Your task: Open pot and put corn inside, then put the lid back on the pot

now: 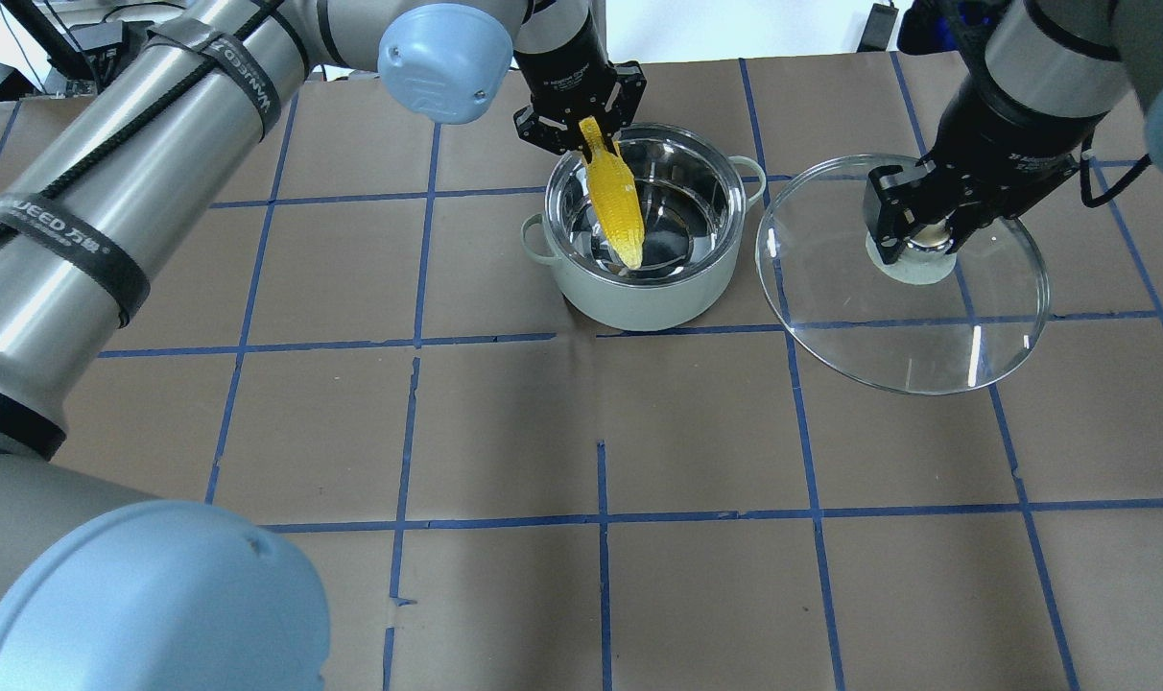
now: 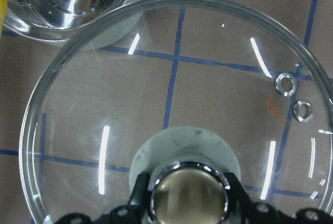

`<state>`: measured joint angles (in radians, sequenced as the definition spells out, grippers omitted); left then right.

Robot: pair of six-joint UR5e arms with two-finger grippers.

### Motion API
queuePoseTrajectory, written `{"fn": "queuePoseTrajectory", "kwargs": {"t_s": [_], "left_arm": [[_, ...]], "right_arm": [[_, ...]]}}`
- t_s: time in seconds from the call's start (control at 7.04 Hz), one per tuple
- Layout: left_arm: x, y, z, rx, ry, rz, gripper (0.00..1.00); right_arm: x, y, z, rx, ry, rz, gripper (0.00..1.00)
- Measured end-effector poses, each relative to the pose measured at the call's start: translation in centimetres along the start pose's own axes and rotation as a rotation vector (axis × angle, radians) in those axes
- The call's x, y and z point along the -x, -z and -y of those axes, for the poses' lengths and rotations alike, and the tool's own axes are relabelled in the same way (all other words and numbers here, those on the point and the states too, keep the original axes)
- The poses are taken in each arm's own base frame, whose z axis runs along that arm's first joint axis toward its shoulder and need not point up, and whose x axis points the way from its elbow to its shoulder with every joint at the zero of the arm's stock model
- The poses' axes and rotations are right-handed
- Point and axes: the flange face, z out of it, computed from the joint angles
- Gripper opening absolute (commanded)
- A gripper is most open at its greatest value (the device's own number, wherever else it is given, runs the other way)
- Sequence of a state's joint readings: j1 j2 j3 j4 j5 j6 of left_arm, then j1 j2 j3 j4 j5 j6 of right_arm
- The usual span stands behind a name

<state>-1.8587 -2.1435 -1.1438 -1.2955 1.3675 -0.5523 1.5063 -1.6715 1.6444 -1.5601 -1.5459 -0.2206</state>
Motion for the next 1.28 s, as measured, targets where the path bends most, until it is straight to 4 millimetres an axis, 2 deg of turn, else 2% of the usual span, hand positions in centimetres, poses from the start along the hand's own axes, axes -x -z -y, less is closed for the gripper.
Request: {"fn": "queuePoseTrajectory", "kwargs": {"t_s": [0.28, 0.57, 0.85, 0.99, 1.14, 1.28], "left_arm": [[-0.1, -1.1, 0.6, -0.019, -0.005, -0.008, 0.99], [-0.1, -1.5, 0.5, -0.017, -0.005, -0.010, 0.99], [0.0, -0.6, 0.4, -0.023, -0.035, -0.015, 0.99], [0.6, 0.9, 0.4, -0.030, -0.083, -0.015, 0.99], [2.5, 3.5, 0.7, -0.024, -0.147, -0.004, 0.97], [5.9, 6.8, 1.1, 0.013, -0.219, 0.023, 1.00]], "right_arm": [[0.0, 0.0, 0.0, 0.000, -0.001, 0.000, 0.25], [0.0, 0.0, 0.0, -0.001, -0.001, 0.001, 0.25], [0.2, 0.0, 0.0, -0.002, -0.006, 0.003, 0.25], [0.4, 0.0, 0.1, -0.005, -0.013, 0.003, 0.25], [0.7, 0.0, 0.2, -0.013, -0.010, 0.001, 0.25], [1.2, -0.3, 0.7, -0.021, -0.007, -0.002, 0.25]]}}
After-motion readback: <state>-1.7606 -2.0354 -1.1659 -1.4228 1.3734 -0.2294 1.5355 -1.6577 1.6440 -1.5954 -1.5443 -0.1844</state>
